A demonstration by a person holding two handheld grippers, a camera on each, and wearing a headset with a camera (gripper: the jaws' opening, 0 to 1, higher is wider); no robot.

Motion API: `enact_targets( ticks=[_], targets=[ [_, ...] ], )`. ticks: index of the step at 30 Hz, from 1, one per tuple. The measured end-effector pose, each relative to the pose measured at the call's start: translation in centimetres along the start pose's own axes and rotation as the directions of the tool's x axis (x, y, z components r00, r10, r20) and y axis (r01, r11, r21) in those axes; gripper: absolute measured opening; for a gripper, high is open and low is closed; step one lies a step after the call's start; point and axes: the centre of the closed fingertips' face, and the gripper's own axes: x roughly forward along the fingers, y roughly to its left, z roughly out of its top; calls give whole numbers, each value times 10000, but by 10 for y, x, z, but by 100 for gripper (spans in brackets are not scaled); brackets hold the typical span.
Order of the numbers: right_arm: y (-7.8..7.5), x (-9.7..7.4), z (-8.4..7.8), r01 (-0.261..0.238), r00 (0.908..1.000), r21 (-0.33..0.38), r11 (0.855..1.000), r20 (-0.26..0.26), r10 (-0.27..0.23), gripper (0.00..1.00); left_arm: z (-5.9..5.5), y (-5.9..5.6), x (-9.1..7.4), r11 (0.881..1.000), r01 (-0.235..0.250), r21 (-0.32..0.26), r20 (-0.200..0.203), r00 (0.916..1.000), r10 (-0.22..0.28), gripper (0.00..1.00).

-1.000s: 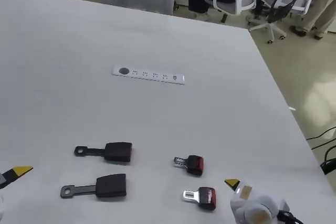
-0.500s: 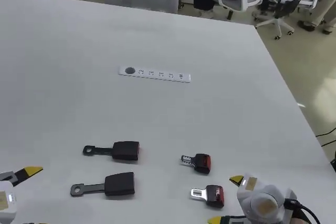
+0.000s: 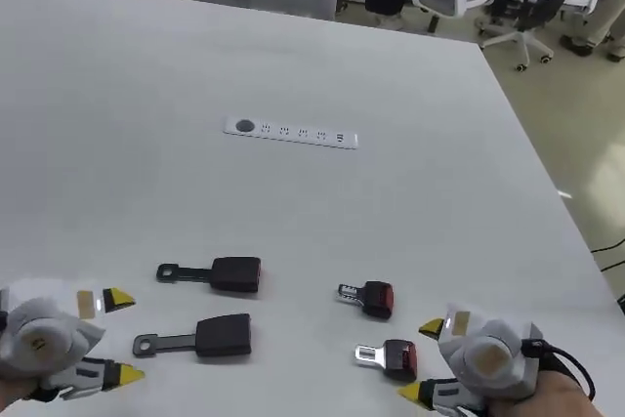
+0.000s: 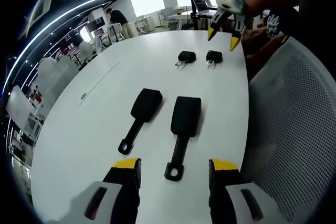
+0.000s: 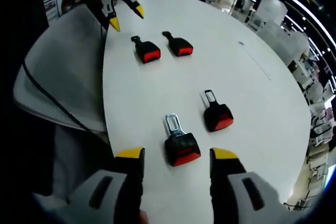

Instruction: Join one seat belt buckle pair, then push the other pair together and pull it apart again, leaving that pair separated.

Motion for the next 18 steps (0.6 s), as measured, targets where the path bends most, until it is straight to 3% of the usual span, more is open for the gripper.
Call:
enact_targets(
  ticks=[3, 6, 10, 18],
  targets=[
    [0, 6, 0, -201, 9998, -167, 9997, -42, 200, 49, 9, -1, 11, 9999, 140, -65, -29, 9999, -140, 52],
    [2, 14, -3, -399, 9991, -419, 9983, -173, 392, 47, 8, 1, 19, 9994, 328, -135, -168, 9993, -331, 49],
    [5, 21, -6, -775, 9961, -993, 9920, -498, 728, 44, 9, -4, 29, 9968, 797, -65, -266, 9965, -798, 33],
    [-5, 32, -10, -1125, 9917, -1120, 9873, -747, 1045, 40, 20, -10, 45, 9915, 1294, 156, -223, 9914, -1291, 39]
  ],
)
